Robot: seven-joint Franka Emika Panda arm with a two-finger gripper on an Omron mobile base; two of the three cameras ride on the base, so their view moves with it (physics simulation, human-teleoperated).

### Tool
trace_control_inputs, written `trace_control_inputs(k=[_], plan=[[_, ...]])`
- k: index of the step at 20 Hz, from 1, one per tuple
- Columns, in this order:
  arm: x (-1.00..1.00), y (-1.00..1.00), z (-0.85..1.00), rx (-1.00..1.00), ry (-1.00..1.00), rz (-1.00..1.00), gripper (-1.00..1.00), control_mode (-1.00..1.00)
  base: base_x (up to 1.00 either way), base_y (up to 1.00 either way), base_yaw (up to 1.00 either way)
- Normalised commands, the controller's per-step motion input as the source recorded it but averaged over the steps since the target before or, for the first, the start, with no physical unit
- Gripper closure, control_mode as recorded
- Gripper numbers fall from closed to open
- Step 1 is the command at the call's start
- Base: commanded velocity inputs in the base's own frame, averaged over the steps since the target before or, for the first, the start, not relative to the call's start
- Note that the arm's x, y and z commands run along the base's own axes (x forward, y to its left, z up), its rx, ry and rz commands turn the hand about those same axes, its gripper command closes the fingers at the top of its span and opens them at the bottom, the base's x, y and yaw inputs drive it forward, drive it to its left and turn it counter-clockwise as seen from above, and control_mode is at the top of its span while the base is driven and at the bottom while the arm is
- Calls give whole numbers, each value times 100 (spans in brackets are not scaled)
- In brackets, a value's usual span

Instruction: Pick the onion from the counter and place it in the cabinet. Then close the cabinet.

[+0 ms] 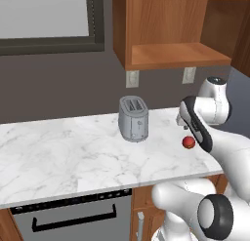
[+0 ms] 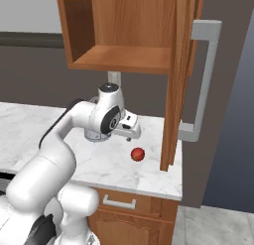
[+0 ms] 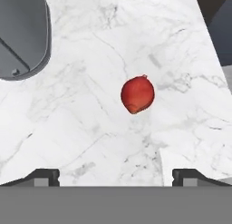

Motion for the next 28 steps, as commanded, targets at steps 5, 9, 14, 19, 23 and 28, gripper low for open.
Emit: trace_control_inputs(k=[5, 9, 14, 19, 23, 28], plan=[[47, -40, -48, 0, 0, -17, -100, -100, 0, 0, 0], [49, -24, -37, 0, 0, -13, -100, -100, 0, 0, 0], [29, -9, -36, 0, 0, -10, -100, -100, 0, 0, 0], [14, -1, -37, 0, 0, -8, -100, -100, 0, 0, 0], [1, -4, -41, 0, 0, -6, -100, -100, 0, 0, 0], [6, -2, -42, 0, 0, -5, -100, -100, 0, 0, 0]])
